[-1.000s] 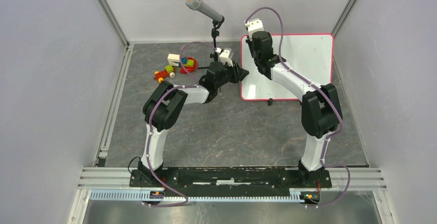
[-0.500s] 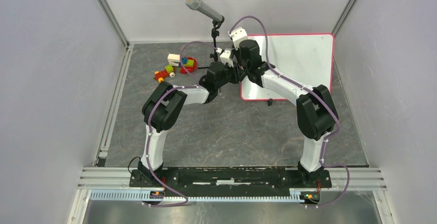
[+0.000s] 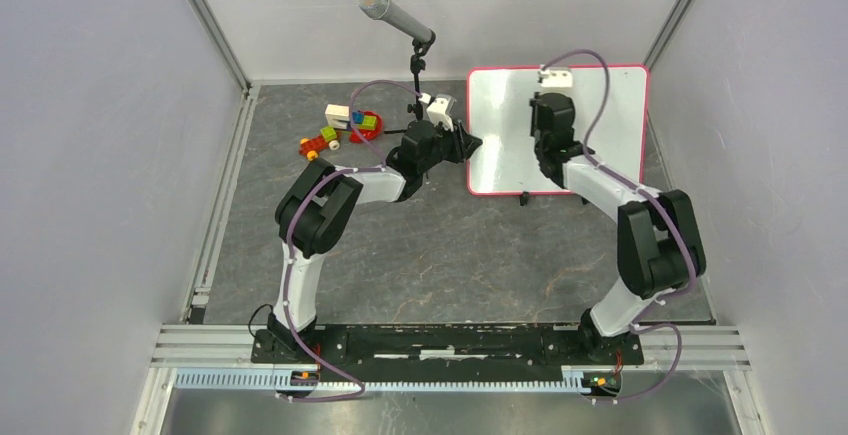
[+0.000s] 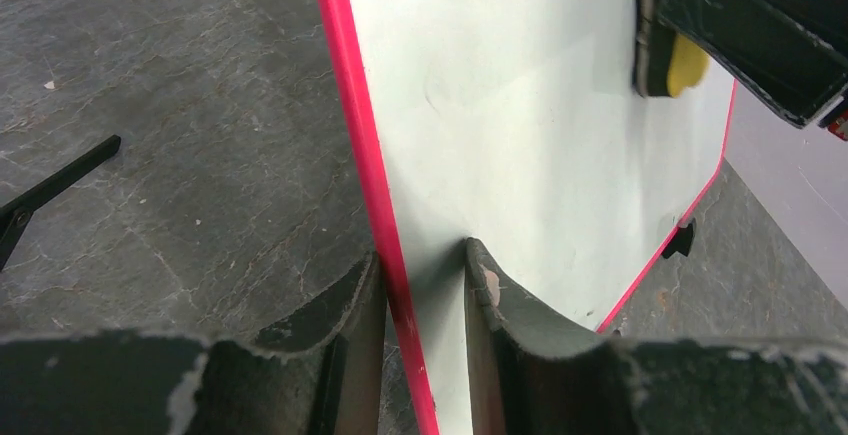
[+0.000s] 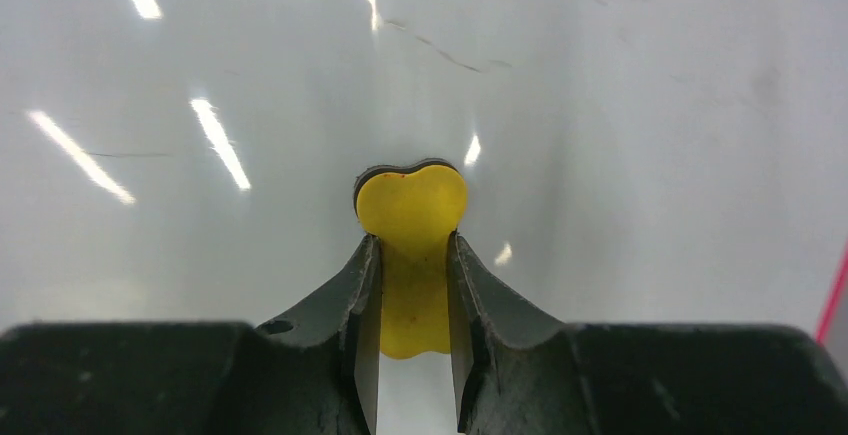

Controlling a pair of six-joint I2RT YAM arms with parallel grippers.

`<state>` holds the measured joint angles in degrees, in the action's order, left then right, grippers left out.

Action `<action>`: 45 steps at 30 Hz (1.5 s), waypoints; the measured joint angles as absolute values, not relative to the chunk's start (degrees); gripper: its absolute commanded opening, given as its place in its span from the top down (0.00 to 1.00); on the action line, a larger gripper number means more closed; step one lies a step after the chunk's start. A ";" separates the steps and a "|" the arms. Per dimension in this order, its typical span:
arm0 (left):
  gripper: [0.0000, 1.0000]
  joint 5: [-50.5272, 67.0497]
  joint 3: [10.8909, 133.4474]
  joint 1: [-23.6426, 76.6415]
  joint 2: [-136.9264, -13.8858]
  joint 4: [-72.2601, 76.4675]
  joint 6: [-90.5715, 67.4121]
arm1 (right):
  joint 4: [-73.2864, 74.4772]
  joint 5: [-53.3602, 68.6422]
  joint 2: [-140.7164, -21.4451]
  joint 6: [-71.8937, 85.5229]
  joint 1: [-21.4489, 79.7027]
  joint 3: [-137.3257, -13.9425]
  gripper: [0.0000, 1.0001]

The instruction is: Erase the whiteboard

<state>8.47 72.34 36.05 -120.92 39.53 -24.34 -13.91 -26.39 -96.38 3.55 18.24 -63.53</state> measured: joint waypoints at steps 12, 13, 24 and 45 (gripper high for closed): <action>0.36 4.91 61.73 36.18 -114.83 42.02 -21.58 | -11.49 -26.74 -81.08 5.69 17.26 -51.59 0.75; 0.35 4.43 60.07 36.18 -113.51 41.93 -21.08 | -11.11 -26.46 -79.50 5.63 17.85 -50.52 0.75; 0.24 -1.04 41.08 36.14 -84.93 38.96 -19.53 | 0.62 -13.08 -64.69 6.87 35.40 -33.41 0.74; 0.13 -5.80 30.98 36.12 -30.79 0.64 -37.69 | 11.14 -5.52 -54.85 11.99 61.78 -32.25 0.02</action>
